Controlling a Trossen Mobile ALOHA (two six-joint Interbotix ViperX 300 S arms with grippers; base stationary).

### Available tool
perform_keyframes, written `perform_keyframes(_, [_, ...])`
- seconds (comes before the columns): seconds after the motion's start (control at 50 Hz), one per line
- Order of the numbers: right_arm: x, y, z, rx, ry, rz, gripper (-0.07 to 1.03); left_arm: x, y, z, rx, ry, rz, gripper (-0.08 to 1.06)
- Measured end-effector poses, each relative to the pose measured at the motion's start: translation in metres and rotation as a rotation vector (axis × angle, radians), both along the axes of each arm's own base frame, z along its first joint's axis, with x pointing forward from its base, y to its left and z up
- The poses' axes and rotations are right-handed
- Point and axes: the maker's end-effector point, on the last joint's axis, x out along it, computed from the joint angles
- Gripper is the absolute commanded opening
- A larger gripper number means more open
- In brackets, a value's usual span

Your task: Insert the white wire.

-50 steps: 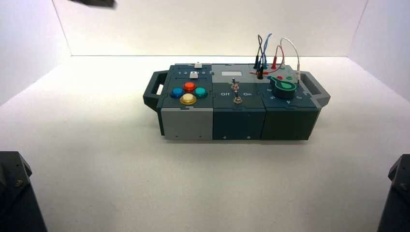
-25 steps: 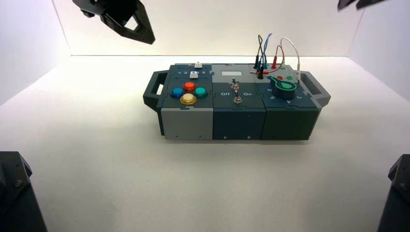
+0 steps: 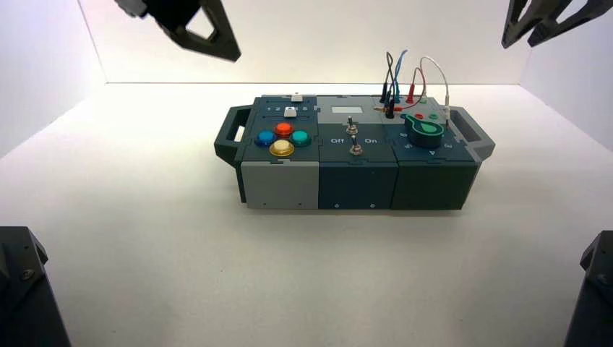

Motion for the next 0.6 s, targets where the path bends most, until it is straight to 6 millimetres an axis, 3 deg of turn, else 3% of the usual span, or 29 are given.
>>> perform_keyframes(0.3, [-0.012, 0.015, 0.003, -0.005, 0.077, 0.073, 0.53, 0.005, -0.005, 0.028, -0.109, -0.117, 0.013, -0.03])
perform_keyframes(0.6, [-0.012, 0.019, -0.002, -0.021, 0.095, 0.124, 0.53, -0.003, -0.012, 0.033, -0.138, -0.146, -0.018, -0.03])
